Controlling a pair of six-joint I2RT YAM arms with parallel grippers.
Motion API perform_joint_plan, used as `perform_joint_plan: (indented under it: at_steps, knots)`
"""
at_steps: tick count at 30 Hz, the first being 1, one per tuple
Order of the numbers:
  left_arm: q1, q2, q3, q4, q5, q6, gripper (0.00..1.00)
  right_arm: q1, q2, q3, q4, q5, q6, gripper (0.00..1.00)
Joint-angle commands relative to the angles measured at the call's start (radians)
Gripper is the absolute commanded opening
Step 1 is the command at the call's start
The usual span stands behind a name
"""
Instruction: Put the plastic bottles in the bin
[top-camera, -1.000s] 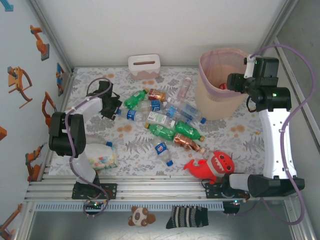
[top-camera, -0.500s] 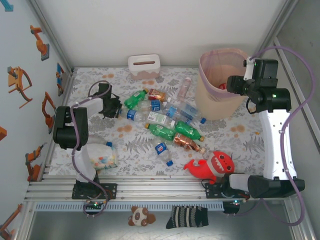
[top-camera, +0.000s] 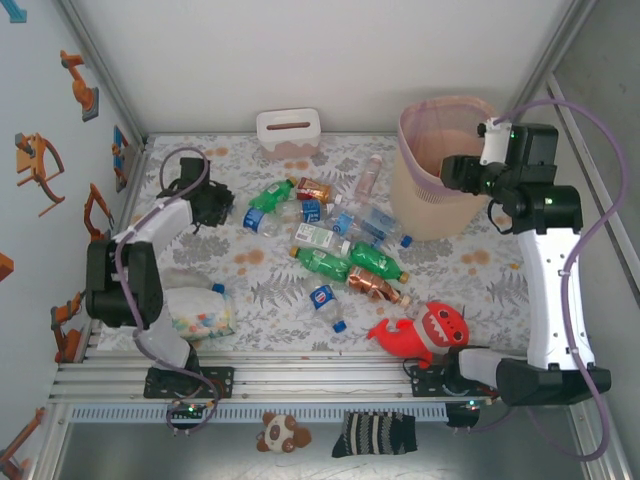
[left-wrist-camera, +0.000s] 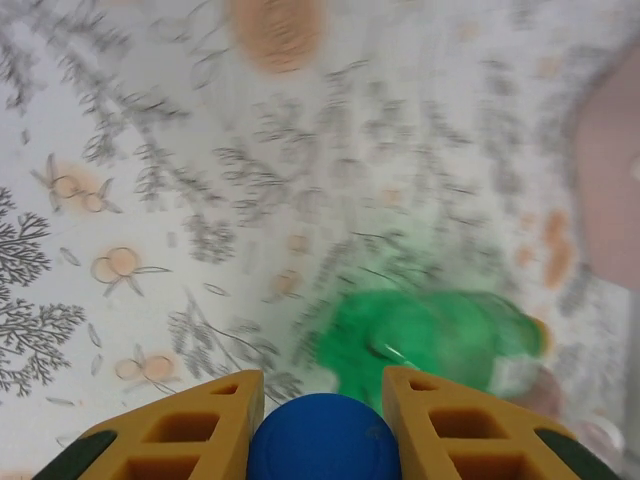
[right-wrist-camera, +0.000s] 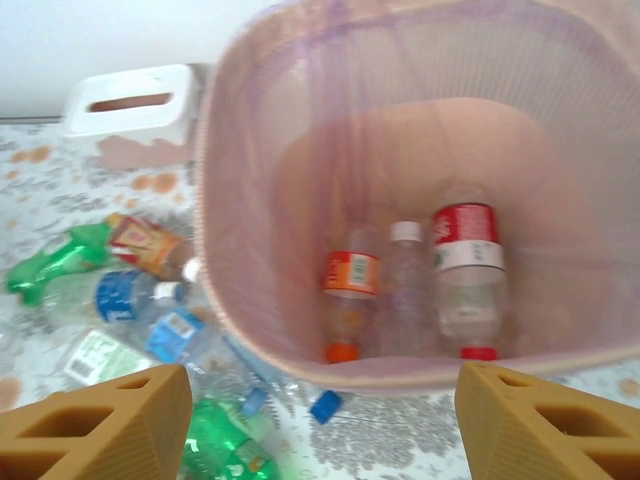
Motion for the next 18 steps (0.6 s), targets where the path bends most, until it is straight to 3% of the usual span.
perform_joint_plan:
  at_steps: [1,8,13,18]
  knots:
    - [0.004,-0.094,0.002,0.029,0.016,0.16,0.26,0.006,-0.034,-0.054,0.112,-0.22,-0.032,0.69]
    - [-0.005,-0.246,-0.022,0.216,0.238,0.395,0.24,0.037,-0.073,-0.143,0.286,-0.505,-0.027,0.7]
    - [-0.019,-0.323,-0.063,0.445,0.467,0.473,0.23,0.093,-0.066,-0.152,0.354,-0.594,-0.023,0.7]
    - [-0.072,-0.343,-0.065,0.614,0.595,0.52,0.23,0.188,-0.052,-0.172,0.444,-0.637,-0.018,0.72]
